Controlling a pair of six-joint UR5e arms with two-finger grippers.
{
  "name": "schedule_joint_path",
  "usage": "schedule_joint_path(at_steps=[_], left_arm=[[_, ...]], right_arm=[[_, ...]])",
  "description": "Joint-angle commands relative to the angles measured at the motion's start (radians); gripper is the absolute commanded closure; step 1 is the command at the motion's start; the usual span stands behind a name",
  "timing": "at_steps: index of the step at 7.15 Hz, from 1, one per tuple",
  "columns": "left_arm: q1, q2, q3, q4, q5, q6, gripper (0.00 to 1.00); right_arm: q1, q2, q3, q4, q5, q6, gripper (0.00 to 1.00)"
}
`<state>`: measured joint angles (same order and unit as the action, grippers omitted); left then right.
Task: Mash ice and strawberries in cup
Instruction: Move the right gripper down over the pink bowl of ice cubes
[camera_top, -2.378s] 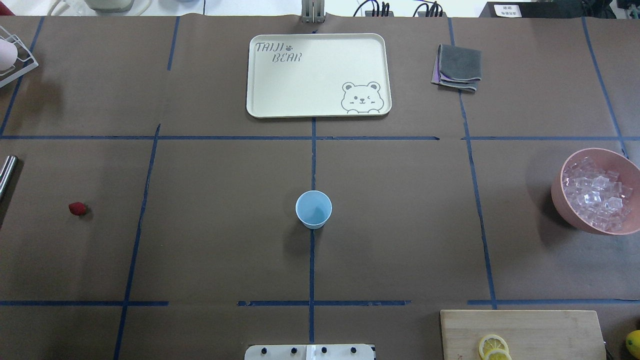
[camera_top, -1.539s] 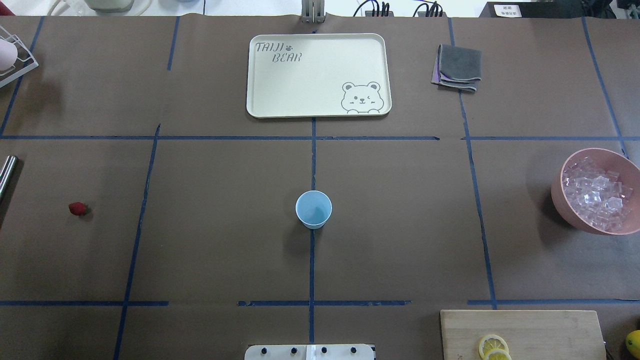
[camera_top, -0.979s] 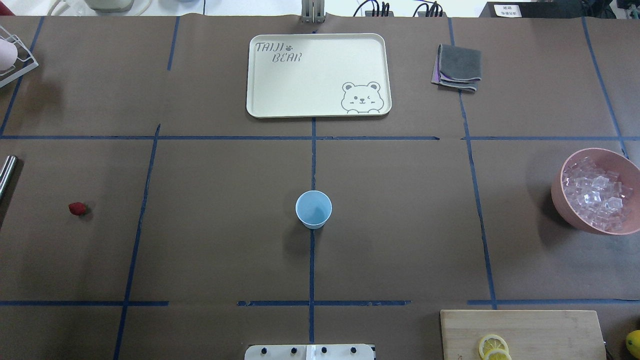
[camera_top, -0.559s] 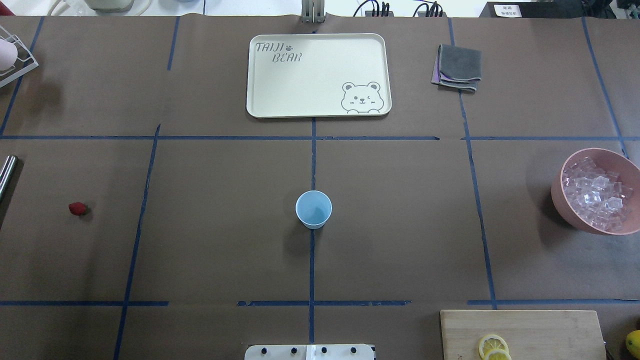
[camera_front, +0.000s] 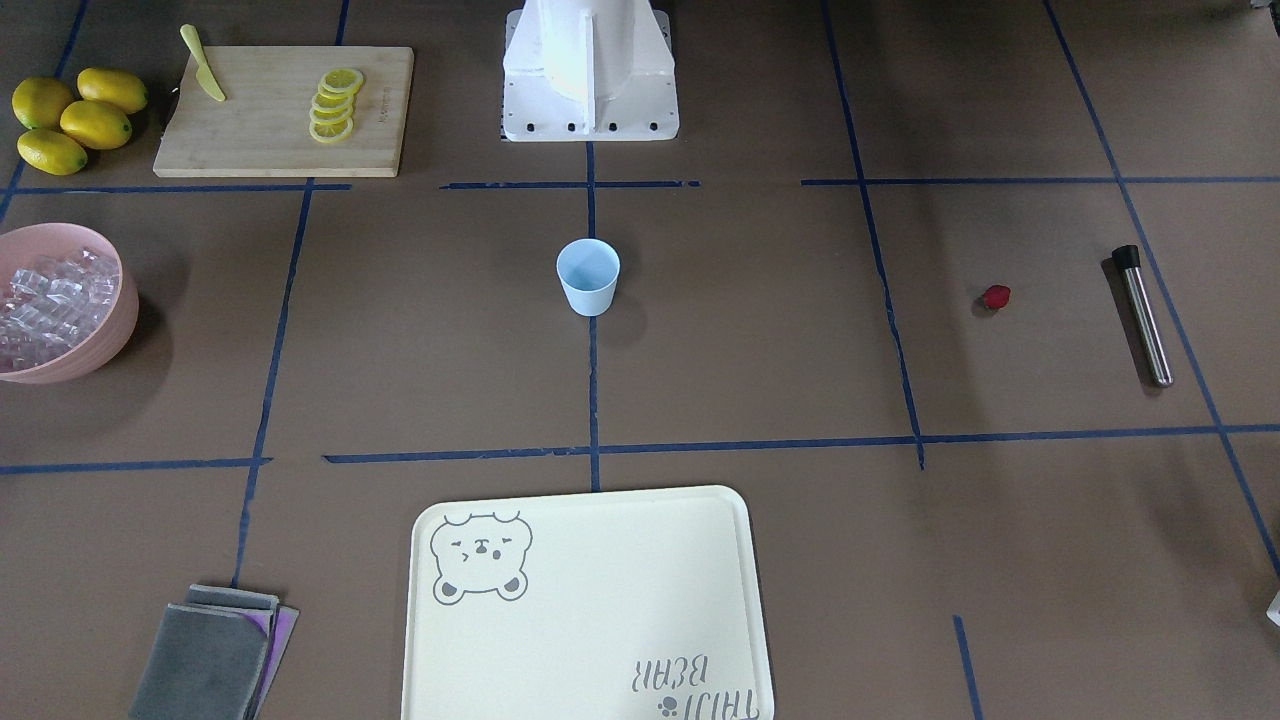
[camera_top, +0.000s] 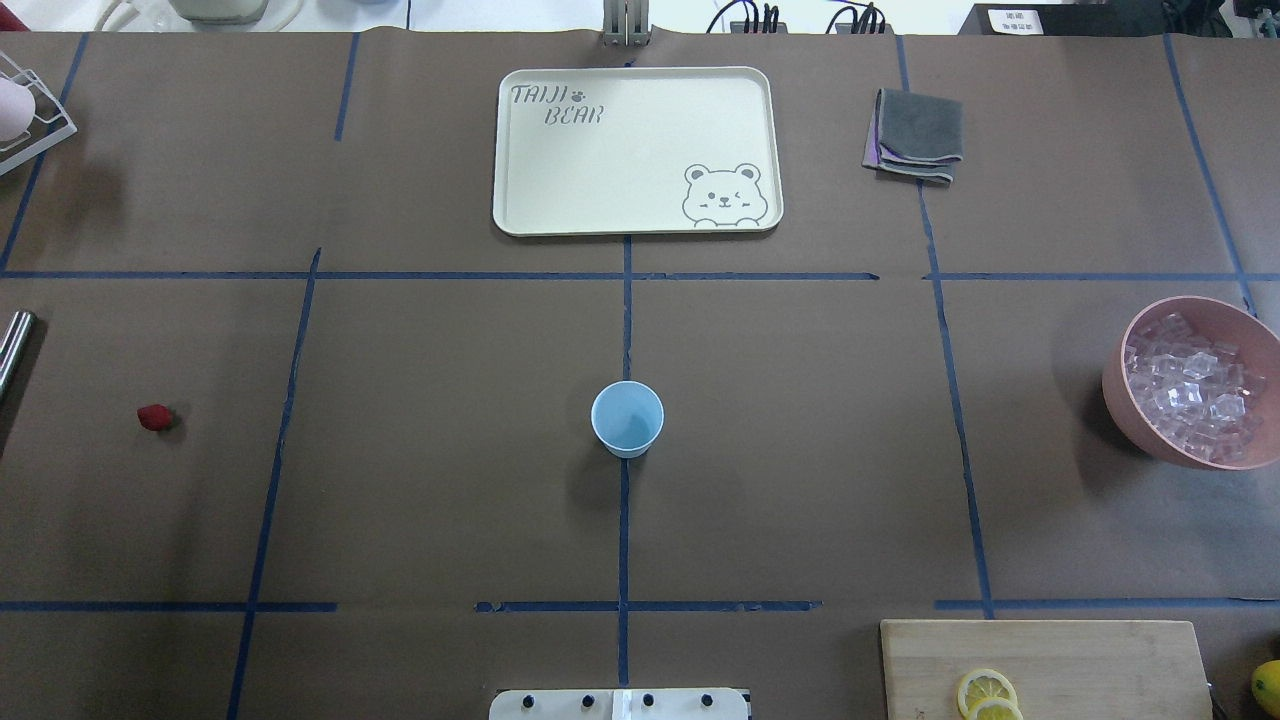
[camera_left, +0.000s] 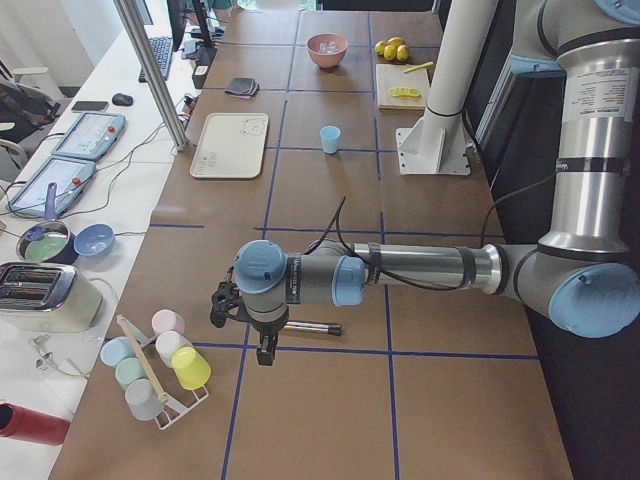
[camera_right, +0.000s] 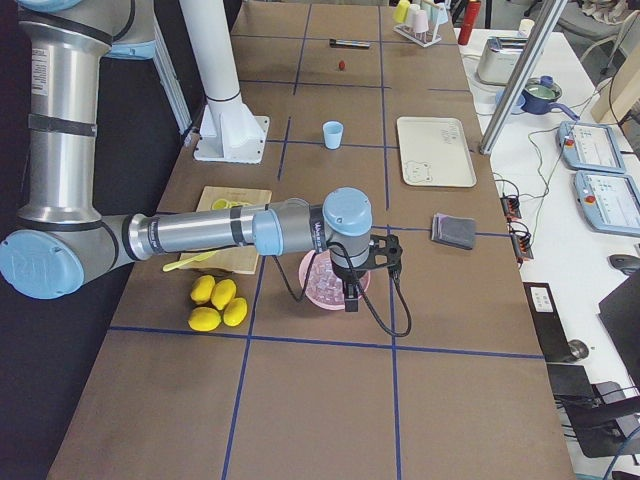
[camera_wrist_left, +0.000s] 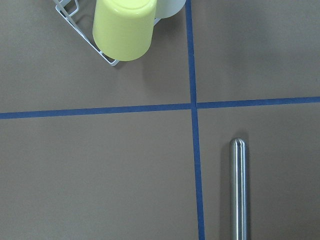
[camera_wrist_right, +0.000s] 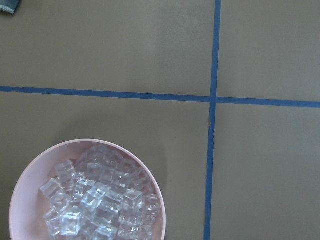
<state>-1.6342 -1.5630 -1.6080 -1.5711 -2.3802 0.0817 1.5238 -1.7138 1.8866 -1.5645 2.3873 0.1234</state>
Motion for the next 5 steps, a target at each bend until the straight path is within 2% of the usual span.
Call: schedule_joint_path(at_steps=[1,2,3,5], left_arm=[[0.001,0.0,0.0,-0.001,-0.001,0.003,0.0],[0.001,0.0,-0.001,-0.001,-0.001,0.004,0.0],[0.001,0.0,-0.001,-0.001,-0.001,0.006,0.0],[0.001,0.0,0.0,-0.003,-0.004,0.007,0.0]], right_arm=[[-0.057,-0.059,0.068,0.006,-0.016,0.047,0.13],[-0.097,-0.09,0.066,0.023,-0.057,0.047,0.16],[-0.12,-0.122,0.066,0.047,-0.065,0.054,0.19],[-0.17,-0.136,0.062,0.086,-0.059,0.135,0.32]])
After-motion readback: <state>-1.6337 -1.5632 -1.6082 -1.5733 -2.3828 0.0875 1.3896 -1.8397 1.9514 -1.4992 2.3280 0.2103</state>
